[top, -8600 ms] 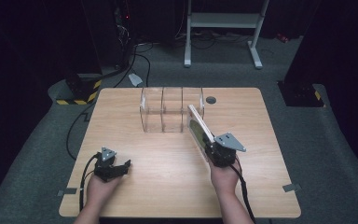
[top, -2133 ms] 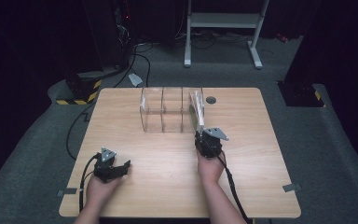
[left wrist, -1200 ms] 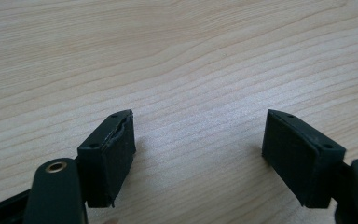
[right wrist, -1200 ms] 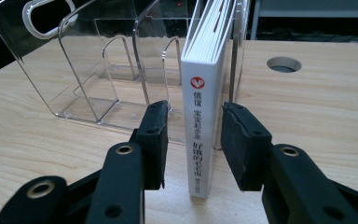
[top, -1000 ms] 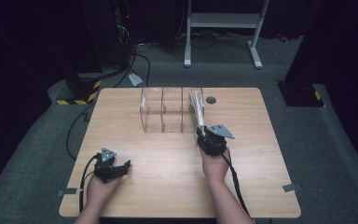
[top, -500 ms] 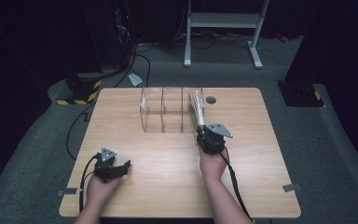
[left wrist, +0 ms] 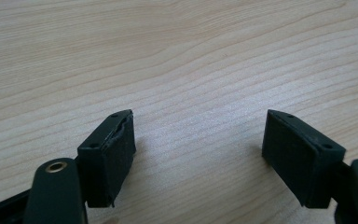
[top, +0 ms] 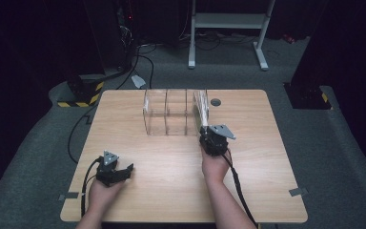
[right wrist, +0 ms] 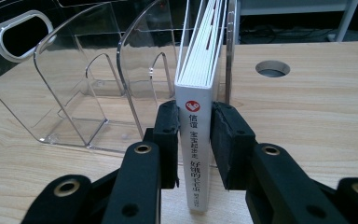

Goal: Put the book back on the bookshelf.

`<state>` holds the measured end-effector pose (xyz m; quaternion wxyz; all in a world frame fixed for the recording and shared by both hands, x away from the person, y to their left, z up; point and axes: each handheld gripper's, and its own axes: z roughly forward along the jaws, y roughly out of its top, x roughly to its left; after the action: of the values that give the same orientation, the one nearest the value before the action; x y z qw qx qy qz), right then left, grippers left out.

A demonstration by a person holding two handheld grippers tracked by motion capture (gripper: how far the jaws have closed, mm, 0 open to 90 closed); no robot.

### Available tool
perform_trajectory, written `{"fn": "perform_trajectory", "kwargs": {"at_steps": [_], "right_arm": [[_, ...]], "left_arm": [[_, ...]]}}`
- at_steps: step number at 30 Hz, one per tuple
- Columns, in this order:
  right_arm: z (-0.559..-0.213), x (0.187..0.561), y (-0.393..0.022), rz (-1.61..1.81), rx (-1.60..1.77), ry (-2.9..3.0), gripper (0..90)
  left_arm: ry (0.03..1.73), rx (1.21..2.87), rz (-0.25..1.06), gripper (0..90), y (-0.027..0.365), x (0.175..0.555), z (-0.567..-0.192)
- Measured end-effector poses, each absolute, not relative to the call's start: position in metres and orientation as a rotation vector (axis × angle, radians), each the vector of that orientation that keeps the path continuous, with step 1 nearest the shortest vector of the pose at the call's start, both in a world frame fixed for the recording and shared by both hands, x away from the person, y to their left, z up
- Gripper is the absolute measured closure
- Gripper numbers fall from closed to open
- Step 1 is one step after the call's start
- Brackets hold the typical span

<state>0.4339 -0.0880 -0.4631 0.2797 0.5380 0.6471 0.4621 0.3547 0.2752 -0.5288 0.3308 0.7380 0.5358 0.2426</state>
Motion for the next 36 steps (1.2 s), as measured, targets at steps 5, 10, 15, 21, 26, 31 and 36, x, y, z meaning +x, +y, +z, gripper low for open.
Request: {"fn": "perform_trajectory", "kwargs": {"at_steps": [5,10,15,21,26,31,36], "right_arm": [[-0.4632,0.4355,-0.0886,1.239,1.454,1.728,72.0],[-0.4635,0.4369,-0.0893,1.241,1.455,1.723,72.1],[-0.4635,0.4376,-0.0893,1.237,1.458,1.721,72.1],[-0.4634,0.439,-0.0901,1.235,1.462,1.718,72.0],[-0.4631,0.4402,-0.0888,1.233,1.462,1.718,71.8],[-0.4629,0.4411,-0.0888,1.23,1.461,1.72,71.7],[-0.4618,0.4402,-0.089,1.234,1.46,1.72,70.4]], "left_arm": [[1.401,1.931,0.633,25.4,0.2753,0.3547,-0.5287],[1.4,1.931,0.635,25.4,0.2753,0.3547,-0.5288],[1.4,1.931,0.635,25.4,0.2753,0.3547,-0.5288],[1.401,1.93,0.634,25.4,0.2752,0.3547,-0.5288],[1.4,1.932,0.633,25.4,0.2754,0.3547,-0.5287],[1.4,1.932,0.633,25.4,0.2753,0.3547,-0.5287],[1.401,1.93,0.635,25.4,0.2752,0.3547,-0.5288]]}}
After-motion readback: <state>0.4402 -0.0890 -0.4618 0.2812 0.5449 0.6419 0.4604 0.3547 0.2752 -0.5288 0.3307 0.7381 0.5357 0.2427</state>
